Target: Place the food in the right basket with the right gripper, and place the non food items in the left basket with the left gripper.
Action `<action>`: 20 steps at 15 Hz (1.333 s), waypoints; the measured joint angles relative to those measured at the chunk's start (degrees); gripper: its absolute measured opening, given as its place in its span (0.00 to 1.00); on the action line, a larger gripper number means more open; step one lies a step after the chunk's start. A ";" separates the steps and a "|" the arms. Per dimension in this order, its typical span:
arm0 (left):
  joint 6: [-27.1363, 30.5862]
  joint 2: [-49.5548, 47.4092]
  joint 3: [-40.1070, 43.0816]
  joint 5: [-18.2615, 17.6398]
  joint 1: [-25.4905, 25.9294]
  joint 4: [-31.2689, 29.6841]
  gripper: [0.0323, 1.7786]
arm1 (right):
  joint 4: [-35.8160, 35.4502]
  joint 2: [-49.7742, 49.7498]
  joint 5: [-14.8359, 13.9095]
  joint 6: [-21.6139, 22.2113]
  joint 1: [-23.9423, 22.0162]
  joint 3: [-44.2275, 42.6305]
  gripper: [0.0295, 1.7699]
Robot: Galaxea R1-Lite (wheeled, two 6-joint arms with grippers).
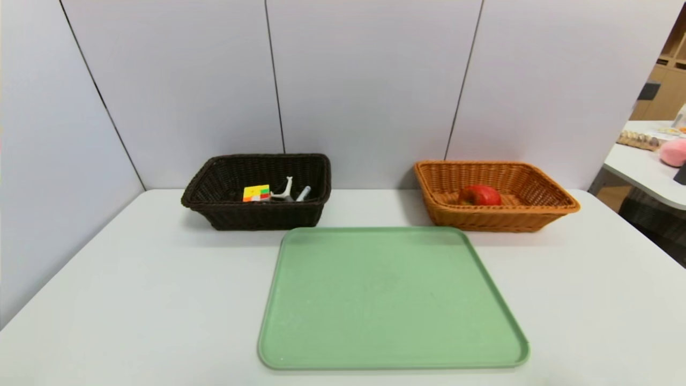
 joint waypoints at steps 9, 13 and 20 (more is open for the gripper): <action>0.46 -20.31 17.03 -4.52 -0.05 -0.30 0.95 | -2.76 -28.09 -1.96 -1.94 -2.91 14.41 0.96; 0.44 -27.04 24.00 -6.12 -0.09 -0.66 0.95 | -10.93 -34.32 1.95 -8.08 -3.47 20.33 0.96; -2.10 -30.34 41.97 -5.35 -0.18 -21.60 0.95 | -48.42 -35.73 5.46 -15.08 -3.47 41.67 0.96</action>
